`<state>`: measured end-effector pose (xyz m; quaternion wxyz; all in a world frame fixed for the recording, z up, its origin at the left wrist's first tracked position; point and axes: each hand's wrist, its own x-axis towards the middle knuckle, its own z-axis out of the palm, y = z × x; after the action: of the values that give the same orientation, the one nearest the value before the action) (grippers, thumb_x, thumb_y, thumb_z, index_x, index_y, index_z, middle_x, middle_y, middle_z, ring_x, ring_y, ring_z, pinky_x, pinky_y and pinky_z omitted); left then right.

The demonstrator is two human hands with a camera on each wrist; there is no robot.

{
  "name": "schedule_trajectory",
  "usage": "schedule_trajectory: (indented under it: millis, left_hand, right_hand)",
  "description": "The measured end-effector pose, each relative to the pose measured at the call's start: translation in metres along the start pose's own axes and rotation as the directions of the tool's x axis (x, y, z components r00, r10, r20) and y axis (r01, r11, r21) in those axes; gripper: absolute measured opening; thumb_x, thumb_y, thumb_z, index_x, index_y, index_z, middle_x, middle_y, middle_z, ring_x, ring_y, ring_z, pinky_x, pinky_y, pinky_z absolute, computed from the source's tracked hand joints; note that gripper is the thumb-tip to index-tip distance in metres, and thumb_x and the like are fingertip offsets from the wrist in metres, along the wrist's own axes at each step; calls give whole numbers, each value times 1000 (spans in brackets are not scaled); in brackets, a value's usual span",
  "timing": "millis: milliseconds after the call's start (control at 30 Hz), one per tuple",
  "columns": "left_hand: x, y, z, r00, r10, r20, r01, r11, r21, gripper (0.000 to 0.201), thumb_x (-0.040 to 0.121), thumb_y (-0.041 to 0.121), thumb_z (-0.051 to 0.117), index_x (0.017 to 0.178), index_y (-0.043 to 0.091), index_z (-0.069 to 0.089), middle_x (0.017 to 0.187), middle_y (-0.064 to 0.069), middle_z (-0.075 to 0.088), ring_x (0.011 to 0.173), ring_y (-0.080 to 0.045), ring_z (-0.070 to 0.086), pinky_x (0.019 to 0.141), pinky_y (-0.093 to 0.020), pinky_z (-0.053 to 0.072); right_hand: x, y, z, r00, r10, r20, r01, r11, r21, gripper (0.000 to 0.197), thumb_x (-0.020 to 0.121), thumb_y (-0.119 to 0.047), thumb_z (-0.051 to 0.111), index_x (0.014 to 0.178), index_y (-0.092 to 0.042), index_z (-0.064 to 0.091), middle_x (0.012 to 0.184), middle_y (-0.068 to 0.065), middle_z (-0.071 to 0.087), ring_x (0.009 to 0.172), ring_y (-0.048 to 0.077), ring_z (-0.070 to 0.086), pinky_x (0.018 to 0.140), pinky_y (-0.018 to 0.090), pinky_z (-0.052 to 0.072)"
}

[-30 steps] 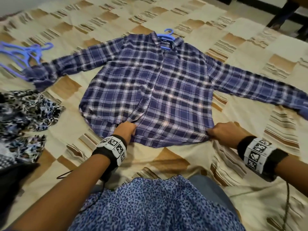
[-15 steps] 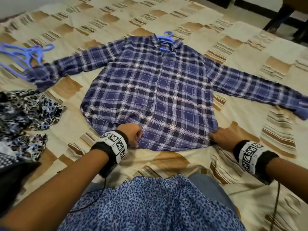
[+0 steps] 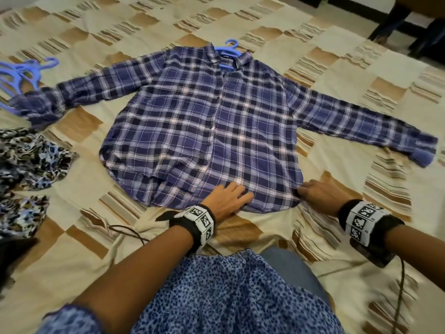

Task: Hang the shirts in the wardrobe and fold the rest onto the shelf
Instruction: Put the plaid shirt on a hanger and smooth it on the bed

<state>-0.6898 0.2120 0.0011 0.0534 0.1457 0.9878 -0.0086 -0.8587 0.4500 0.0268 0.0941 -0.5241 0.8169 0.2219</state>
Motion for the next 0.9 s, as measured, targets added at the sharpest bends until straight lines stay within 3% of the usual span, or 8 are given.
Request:
schedule_trajectory:
  millis: [67, 133, 233, 300, 467, 600, 800, 900]
  left_hand:
    - [10, 0, -3, 999, 21, 47, -17, 997, -81, 38, 88, 12, 52, 125, 11, 40, 116, -12, 54, 97, -26, 55, 68, -36, 54]
    - [15, -6, -8, 992, -92, 85, 112, 958, -264, 30, 96, 14, 44, 125, 11, 47, 121, -10, 54, 107, -26, 52, 83, -36, 48]
    - [17, -21, -4, 881, -467, 73, 425, 714, -557, 19, 95, 18, 47, 110, 13, 58, 100, -10, 66, 92, -28, 61, 78, -34, 49]
    - [20, -30, -1, 800, -591, 104, 527, 610, -591, 22, 97, 21, 45, 112, 10, 57, 97, -14, 66, 88, -32, 61, 74, -37, 48]
    - [24, -25, -2, 840, -501, 208, 531, 682, -504, 28, 99, 31, 42, 118, 12, 47, 98, -8, 65, 91, -28, 62, 80, -38, 50]
    - [16, -17, -6, 880, -411, 240, 476, 759, -444, 44, 83, 39, 66, 117, 18, 46, 103, 1, 61, 94, -21, 59, 82, -33, 49]
    - [7, 10, -10, 958, -212, 195, 260, 927, -270, 27, 89, 23, 54, 113, 13, 49, 117, -5, 54, 104, -26, 54, 82, -34, 43]
    - [5, 20, -10, 948, -214, 234, 248, 961, -126, 30, 94, 29, 44, 121, 15, 48, 120, -6, 53, 106, -27, 54, 82, -37, 48]
  right_hand:
    - [1, 7, 0, 1000, 8, -20, -5, 990, 143, 12, 94, -26, 52, 102, -28, 60, 96, -13, 66, 83, 8, 61, 88, 37, 44]
    - [4, 16, -2, 999, 41, 7, -40, 894, 447, 14, 91, -18, 54, 83, -30, 56, 81, -10, 63, 74, 10, 58, 84, 36, 47]
    - [15, 32, -2, 961, 276, -27, -123, 511, 851, 20, 89, 0, 56, 81, -19, 58, 76, 4, 61, 65, 15, 57, 57, 24, 53]
    - [25, 37, 2, 928, 366, 63, -219, 403, 889, 14, 90, 1, 54, 92, -10, 62, 82, 9, 62, 65, 17, 58, 51, 16, 52]
    - [35, 35, 1, 963, 269, 12, -189, 644, 742, 15, 91, -5, 55, 98, -3, 68, 90, 10, 66, 78, 22, 58, 78, 33, 49]
    - [20, 36, 5, 992, 128, -20, -73, 680, 730, 10, 83, -1, 61, 84, -8, 68, 77, 4, 65, 71, 20, 58, 72, 26, 42]
    - [-1, 44, 28, 998, 45, -48, -9, 816, 578, 8, 84, -11, 62, 79, -16, 67, 72, -6, 65, 72, 18, 54, 84, 23, 18]
    - [0, 38, 27, 999, 41, -27, -26, 908, 418, 9, 88, -24, 57, 85, -30, 63, 76, -15, 62, 87, 22, 49, 86, 32, 33]
